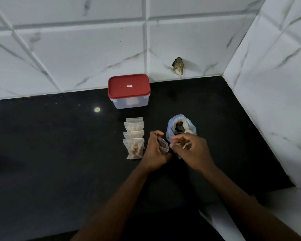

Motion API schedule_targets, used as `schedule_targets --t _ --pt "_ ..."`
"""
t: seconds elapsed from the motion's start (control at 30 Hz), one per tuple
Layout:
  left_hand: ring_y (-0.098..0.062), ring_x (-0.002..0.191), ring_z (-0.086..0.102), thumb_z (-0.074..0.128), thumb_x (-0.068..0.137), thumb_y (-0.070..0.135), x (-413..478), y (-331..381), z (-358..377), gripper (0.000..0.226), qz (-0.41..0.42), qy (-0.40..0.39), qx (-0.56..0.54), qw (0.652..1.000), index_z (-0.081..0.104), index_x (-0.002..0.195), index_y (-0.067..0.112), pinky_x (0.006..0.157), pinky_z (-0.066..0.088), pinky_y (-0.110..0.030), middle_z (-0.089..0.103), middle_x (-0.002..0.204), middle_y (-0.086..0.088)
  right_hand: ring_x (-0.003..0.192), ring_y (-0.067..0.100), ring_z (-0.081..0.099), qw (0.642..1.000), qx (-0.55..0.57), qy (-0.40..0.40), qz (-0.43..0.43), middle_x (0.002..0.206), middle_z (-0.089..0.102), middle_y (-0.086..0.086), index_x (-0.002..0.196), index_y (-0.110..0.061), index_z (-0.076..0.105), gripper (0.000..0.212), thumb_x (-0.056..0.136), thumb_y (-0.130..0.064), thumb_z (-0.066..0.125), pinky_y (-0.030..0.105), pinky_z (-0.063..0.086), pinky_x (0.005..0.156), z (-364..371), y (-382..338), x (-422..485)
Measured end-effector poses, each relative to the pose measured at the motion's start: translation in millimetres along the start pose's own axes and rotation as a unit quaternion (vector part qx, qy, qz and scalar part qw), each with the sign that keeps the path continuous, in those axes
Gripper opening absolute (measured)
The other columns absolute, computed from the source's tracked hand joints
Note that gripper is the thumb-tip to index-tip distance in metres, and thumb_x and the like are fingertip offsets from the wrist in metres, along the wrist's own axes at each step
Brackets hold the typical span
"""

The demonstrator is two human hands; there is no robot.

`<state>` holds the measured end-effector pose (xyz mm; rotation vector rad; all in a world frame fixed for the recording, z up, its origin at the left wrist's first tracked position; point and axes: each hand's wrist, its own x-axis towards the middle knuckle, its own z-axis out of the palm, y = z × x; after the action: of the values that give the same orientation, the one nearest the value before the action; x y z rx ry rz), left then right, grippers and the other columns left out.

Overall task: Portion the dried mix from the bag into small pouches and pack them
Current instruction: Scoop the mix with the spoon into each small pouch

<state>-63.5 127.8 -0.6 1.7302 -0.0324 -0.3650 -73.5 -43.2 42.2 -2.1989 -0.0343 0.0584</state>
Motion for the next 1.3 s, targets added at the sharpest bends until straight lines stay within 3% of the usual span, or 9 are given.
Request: schedule_targets --t 0.07,0.2,0.33,0.5,0.67,0.87,1.03,1.13,1.3 --pt "-0.025 0.109 0.069 0.087 0.075 0.017 -1.7 3.2 -1.7 0.082 -0.002 -0.013 -0.019 1.000 0.032 0.130 0.042 0.092 0.059 -0.050 0.061 0.124 -0.015 0.090 -0.002 0.067 0.998 0.045 -0.046 0.027 0.096 0.072 -0.016 0.107 -0.032 0.072 0.026 0.083 -0.030 0.080 0.015 0.055 0.078 7.7 -6.1 -4.0" --pt "-0.030 0.122 0.067 0.078 0.079 -0.005 -6.3 3.0 -5.4 0.086 0.002 -0.058 -0.072 0.996 0.026 0.134 0.037 0.106 0.052 -0.054 0.061 0.137 -0.019 0.091 -0.002 0.069 0.993 0.092 -0.054 0.048 0.096 0.074 -0.011 0.109 -0.026 0.072 0.029 0.083 -0.020 0.081 0.017 0.054 0.079 17.0 -8.0 -7.5" --pt "-0.029 0.119 0.066 0.084 0.074 0.017 -11.2 1.2 -12.1 0.087 0.023 -0.040 -0.044 0.998 0.029 0.136 0.040 0.099 0.055 -0.057 0.056 0.134 -0.018 0.089 -0.001 0.070 0.993 0.109 -0.016 0.050 0.093 0.075 -0.006 0.111 -0.021 0.072 0.028 0.085 -0.011 0.078 0.015 0.055 0.077 20.7 -13.2 -8.3" --pt "-0.018 0.118 0.063 0.064 0.081 0.012 -14.6 -1.2 -30.1 0.062 0.014 -0.021 -0.118 0.993 0.045 0.138 0.027 0.098 0.056 -0.040 0.059 0.128 -0.005 0.092 0.008 0.071 0.981 0.180 0.002 0.079 0.093 0.074 -0.002 0.109 -0.024 0.071 0.029 0.085 -0.010 0.078 0.027 0.058 0.080 25.0 -15.0 -1.1" --pt "-0.016 0.110 0.070 0.060 0.101 0.008 -18.5 -2.7 -44.5 0.030 0.005 0.018 -0.131 0.991 0.061 0.127 0.022 0.089 0.059 -0.030 0.072 0.119 -0.006 0.089 0.016 0.072 0.974 0.209 -0.017 0.083 0.090 0.073 0.004 0.107 -0.020 0.065 0.028 0.085 -0.006 0.076 0.033 0.058 0.084 32.2 -15.3 3.6" --pt "-0.024 0.104 0.075 0.067 0.097 0.017 -24.5 -4.4 -57.7 0.023 -0.011 0.017 -0.119 0.993 0.070 0.118 0.006 0.090 0.061 -0.036 0.078 0.109 -0.010 0.098 0.022 0.070 0.971 0.218 -0.065 0.073 0.095 0.071 0.007 0.097 -0.016 0.055 0.025 0.087 -0.002 0.073 0.039 0.057 0.091 36.0 -18.5 10.8" --pt "-0.025 0.097 0.077 0.070 0.095 0.015 -29.5 -5.5 -67.9 0.013 -0.004 0.035 -0.110 0.993 0.075 0.104 0.008 0.084 0.063 -0.034 0.079 0.101 -0.009 0.096 0.024 0.070 0.953 0.279 -0.086 0.085 0.102 0.068 0.022 0.104 -0.008 0.053 0.024 0.089 0.003 0.069 0.030 0.059 0.079 38.0 -25.7 11.6" --pt "-0.025 0.092 0.077 0.073 0.094 0.017 -32.2 -8.3 -72.8 0.016 0.000 0.043 -0.097 0.994 0.077 0.103 0.004 0.083 0.063 -0.037 0.080 0.097 -0.010 0.094 0.027 0.070 0.936 0.324 -0.088 0.103 0.098 0.068 0.018 0.112 -0.008 0.054 0.031 0.088 0.005 0.068 0.032 0.060 0.075 41.7 -27.9 8.3" --pt "-0.030 0.090 0.076 0.075 0.092 0.018 -39.3 -17.6 -79.8 0.020 0.005 0.051 -0.091 0.995 0.078 0.102 0.002 0.084 0.061 -0.045 0.079 0.095 -0.012 0.090 0.025 0.072 0.938 0.321 -0.090 0.093 0.100 0.070 0.018 0.119 -0.012 0.059 0.040 0.084 0.001 0.075 0.035 0.060 0.072 51.5 -27.4 1.8"
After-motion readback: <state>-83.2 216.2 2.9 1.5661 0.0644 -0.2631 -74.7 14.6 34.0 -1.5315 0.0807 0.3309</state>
